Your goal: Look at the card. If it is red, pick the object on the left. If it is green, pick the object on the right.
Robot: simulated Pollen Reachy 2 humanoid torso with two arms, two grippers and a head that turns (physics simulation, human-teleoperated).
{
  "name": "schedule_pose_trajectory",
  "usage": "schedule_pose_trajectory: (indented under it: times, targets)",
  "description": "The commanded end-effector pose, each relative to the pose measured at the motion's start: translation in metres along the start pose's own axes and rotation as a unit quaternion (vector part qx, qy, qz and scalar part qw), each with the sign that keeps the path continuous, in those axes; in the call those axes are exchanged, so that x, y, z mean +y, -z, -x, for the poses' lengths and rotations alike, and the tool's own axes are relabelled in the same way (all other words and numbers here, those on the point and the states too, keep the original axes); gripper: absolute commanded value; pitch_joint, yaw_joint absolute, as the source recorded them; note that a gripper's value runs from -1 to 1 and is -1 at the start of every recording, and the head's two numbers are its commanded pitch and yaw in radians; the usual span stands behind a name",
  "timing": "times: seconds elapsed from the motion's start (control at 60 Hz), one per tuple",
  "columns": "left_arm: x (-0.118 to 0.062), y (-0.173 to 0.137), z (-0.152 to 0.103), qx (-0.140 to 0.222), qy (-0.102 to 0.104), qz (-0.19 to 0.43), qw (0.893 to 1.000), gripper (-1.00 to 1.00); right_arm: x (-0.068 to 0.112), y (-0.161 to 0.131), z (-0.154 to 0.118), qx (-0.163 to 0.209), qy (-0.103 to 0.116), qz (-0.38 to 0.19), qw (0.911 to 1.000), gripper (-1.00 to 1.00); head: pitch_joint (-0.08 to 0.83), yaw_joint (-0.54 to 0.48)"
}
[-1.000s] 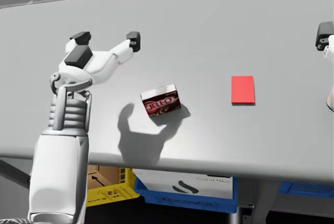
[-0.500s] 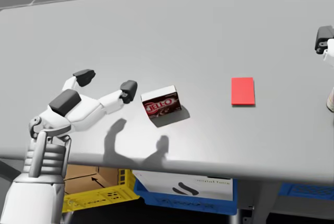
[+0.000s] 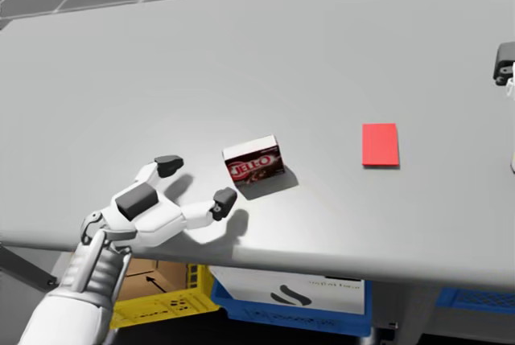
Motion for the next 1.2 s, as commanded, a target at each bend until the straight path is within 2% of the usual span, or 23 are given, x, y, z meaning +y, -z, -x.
schedule_pose_trajectory:
  times: [0.017, 0.117, 0.333, 0.633, 0.65, 0.667, 0.7, 0.717, 0.75, 1.0, 1.133, 1.2]
  targets:
    - [-0.003, 0.023, 0.000, 0.016, 0.015, 0.024, 0.999, -1.00, 0.003, 0.000, 0.001, 0.001, 0.007, -0.001, 1.0000, -1.00, 0.724, 0.29]
    - [-0.005, 0.035, -0.006, 0.021, 0.016, 0.035, 0.999, -1.00, 0.003, 0.001, 0.002, 0.001, 0.005, 0.001, 1.0000, -1.00, 0.724, 0.30]
    - [-0.011, 0.059, -0.019, 0.029, 0.000, 0.058, 0.998, -1.00, 0.003, 0.000, 0.002, 0.002, 0.005, 0.000, 1.0000, -1.00, 0.723, 0.30]
    - [-0.022, 0.076, -0.024, 0.039, -0.001, 0.083, 0.996, -1.00, 0.003, 0.000, 0.001, 0.001, 0.005, -0.001, 1.0000, -1.00, 0.722, 0.29]
    - [-0.022, 0.076, -0.024, 0.041, -0.001, 0.083, 0.996, -0.97, 0.003, 0.000, 0.001, 0.001, 0.005, -0.001, 1.0000, -1.00, 0.722, 0.29]
    - [-0.022, 0.076, -0.024, 0.041, -0.001, 0.082, 0.996, -0.63, 0.003, 0.000, 0.001, 0.000, 0.005, -0.001, 1.0000, -1.00, 0.721, 0.29]
    - [-0.022, 0.076, -0.023, 0.041, -0.003, 0.081, 0.996, -0.15, 0.003, 0.000, 0.001, 0.000, 0.005, -0.002, 1.0000, -1.00, 0.720, 0.28]
    - [-0.021, 0.076, -0.022, 0.041, -0.004, 0.081, 0.996, 0.76, 0.003, 0.000, 0.001, 0.000, 0.005, -0.002, 1.0000, -1.00, 0.718, 0.28]
    - [-0.021, 0.075, -0.022, 0.042, -0.005, 0.083, 0.996, 0.97, 0.003, 0.000, 0.001, 0.001, 0.005, -0.002, 1.0000, -1.00, 0.716, 0.28]
    - [-0.021, 0.073, -0.021, 0.038, 0.002, 0.092, 0.995, 1.00, 0.003, 0.000, 0.000, 0.002, 0.006, -0.003, 1.0000, -1.00, 0.689, 0.29]
    - [-0.022, 0.073, -0.020, 0.039, 0.004, 0.096, 0.995, 1.00, 0.003, -0.001, 0.000, 0.003, 0.008, -0.002, 1.0000, -1.00, 0.607, 0.30]
    - [-0.022, 0.073, -0.020, 0.039, 0.005, 0.098, 0.994, 1.00, 0.003, 0.000, 0.001, 0.003, 0.009, -0.002, 1.0000, -1.00, 0.533, 0.30]
